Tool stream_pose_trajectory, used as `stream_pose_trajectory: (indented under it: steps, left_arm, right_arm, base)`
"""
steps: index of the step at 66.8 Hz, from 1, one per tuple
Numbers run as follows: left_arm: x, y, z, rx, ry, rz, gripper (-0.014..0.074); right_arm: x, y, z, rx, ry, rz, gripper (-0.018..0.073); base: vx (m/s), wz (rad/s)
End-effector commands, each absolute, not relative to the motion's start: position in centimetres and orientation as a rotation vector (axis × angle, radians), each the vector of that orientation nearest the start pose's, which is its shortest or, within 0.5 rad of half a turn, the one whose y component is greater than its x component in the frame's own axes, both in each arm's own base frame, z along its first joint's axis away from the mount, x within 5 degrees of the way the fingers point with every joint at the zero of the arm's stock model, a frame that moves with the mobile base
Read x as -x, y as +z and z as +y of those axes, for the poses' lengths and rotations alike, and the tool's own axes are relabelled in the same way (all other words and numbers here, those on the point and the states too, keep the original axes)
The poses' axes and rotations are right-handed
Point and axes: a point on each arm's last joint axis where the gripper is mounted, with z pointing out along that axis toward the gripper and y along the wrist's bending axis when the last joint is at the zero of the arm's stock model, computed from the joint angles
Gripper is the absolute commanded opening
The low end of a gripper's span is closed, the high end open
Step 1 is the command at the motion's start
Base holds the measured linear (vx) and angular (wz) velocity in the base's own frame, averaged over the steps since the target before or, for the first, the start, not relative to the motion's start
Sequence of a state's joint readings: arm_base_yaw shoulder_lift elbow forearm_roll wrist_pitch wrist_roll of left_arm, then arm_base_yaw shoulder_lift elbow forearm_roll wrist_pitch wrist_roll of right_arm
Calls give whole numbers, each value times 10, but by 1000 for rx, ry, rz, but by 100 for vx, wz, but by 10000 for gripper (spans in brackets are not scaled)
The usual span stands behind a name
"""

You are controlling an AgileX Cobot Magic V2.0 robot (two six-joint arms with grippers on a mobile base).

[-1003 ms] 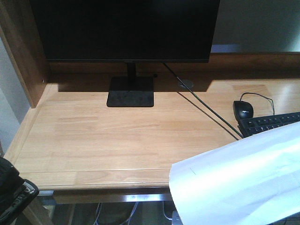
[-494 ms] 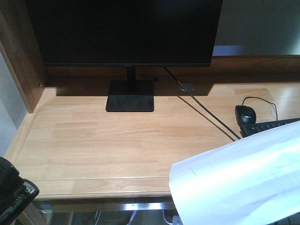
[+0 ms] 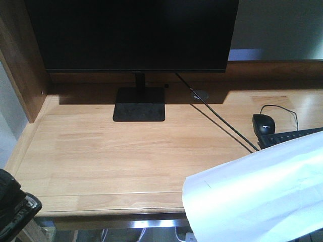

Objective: Grab stapler and paper to desk for stapling
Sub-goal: 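Approach the desk and stop in front of the monitor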

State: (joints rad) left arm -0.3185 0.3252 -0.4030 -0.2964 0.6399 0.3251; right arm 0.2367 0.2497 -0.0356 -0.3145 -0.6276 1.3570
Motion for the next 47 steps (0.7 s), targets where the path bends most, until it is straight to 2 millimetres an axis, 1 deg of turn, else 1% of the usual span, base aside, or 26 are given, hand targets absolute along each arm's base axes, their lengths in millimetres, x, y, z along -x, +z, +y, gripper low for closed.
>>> stream_pose_trajectory:
  steps: [1, 47]
  left_arm:
    - [-64, 293, -37, -457, -340, 1849, -7]
    - [-64, 293, -37, -457, -340, 1849, -7]
  right_arm:
    - [-58, 274, 32, -281, 1312, 1076, -2]
    - [-58, 274, 32, -281, 1311, 1077, -2]
  base:
    - [0, 0]
    - [0, 0]
